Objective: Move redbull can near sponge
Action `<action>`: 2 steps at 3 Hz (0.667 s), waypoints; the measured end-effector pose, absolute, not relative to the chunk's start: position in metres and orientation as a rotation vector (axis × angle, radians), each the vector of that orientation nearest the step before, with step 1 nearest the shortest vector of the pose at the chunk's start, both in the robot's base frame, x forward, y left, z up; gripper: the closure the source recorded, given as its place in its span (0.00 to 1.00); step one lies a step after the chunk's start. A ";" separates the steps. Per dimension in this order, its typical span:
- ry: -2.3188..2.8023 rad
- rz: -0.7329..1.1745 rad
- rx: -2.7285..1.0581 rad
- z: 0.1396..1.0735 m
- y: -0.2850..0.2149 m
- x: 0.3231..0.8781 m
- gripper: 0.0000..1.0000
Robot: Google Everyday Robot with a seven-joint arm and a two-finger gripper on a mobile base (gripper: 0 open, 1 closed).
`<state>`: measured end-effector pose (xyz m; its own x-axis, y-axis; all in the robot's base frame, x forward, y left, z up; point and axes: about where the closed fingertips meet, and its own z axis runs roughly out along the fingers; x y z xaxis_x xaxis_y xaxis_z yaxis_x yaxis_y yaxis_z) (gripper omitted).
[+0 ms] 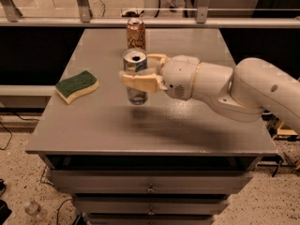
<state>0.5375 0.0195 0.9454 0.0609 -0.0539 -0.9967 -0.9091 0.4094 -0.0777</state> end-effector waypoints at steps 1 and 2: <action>1.350 0.866 -0.984 0.937 0.066 0.533 1.00; 1.335 0.898 -1.036 0.932 0.108 0.528 1.00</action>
Offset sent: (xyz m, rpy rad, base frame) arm -0.0137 0.1375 -0.0201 -0.0338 0.0128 0.1681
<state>0.5281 0.1076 0.9324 0.0555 -0.0630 -0.9965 -0.9467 0.3139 -0.0725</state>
